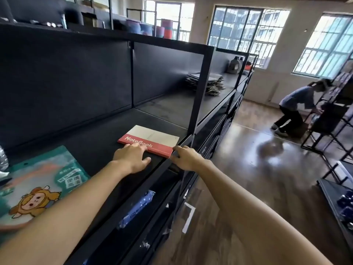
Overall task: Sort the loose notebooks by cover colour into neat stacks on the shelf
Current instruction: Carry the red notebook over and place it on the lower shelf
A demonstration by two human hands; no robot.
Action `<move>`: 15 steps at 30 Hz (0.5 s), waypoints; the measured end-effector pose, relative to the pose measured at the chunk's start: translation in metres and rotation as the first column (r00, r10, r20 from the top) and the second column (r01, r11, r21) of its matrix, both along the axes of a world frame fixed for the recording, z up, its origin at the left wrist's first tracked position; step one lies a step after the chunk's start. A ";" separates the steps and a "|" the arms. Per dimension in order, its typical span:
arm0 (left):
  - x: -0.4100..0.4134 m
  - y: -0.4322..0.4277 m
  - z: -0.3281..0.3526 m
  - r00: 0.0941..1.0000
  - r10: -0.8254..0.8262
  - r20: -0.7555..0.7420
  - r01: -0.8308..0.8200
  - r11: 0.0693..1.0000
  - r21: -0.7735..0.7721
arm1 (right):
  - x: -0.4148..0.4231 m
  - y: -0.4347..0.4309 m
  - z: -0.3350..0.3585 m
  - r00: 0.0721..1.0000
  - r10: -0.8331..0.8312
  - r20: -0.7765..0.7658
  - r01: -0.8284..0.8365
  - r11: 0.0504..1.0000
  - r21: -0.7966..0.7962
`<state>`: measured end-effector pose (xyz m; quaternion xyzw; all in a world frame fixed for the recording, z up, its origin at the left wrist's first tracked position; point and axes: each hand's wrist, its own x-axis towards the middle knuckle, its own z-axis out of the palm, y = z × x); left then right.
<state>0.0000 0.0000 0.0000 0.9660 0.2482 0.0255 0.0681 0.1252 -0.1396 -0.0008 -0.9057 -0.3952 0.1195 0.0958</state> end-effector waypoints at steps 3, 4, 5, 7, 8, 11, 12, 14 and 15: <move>0.008 0.010 -0.006 0.999 0.021 -0.030 -0.021 1.000 0.002 | 0.005 0.016 -0.008 0.999 0.022 0.035 -0.021 0.999 -0.024; 0.009 0.011 -0.007 0.999 0.026 -0.040 -0.026 1.000 -0.002 | 0.005 0.021 -0.011 0.998 0.033 0.048 -0.031 0.999 -0.030; 0.012 0.014 -0.009 0.998 0.028 -0.050 -0.028 1.000 -0.006 | 0.007 0.028 -0.014 0.998 0.045 0.054 -0.043 0.999 -0.030; 0.015 0.021 -0.013 0.998 0.032 -0.056 -0.033 0.999 -0.009 | 0.009 0.039 -0.019 0.996 0.073 0.053 -0.071 0.997 -0.041; 0.016 0.023 -0.012 0.998 0.039 -0.051 -0.039 0.999 -0.003 | 0.011 0.044 -0.021 0.994 0.088 0.060 -0.084 0.995 -0.059; 0.019 0.031 -0.015 0.998 0.036 -0.048 -0.036 0.999 -0.012 | 0.017 0.055 -0.026 0.976 0.139 0.170 -0.120 0.986 -0.119; 0.020 0.032 -0.015 0.999 0.036 -0.037 -0.036 0.999 -0.019 | 0.019 0.057 -0.026 0.963 0.157 0.220 -0.130 0.982 -0.135; 0.022 0.036 -0.015 0.999 0.037 -0.004 -0.037 0.999 -0.028 | 0.018 0.060 -0.027 0.929 0.205 0.309 -0.153 0.971 -0.185; 0.023 0.036 -0.015 0.999 0.039 0.021 -0.038 0.999 -0.031 | 0.015 0.060 -0.028 0.910 0.229 0.346 -0.163 0.964 -0.210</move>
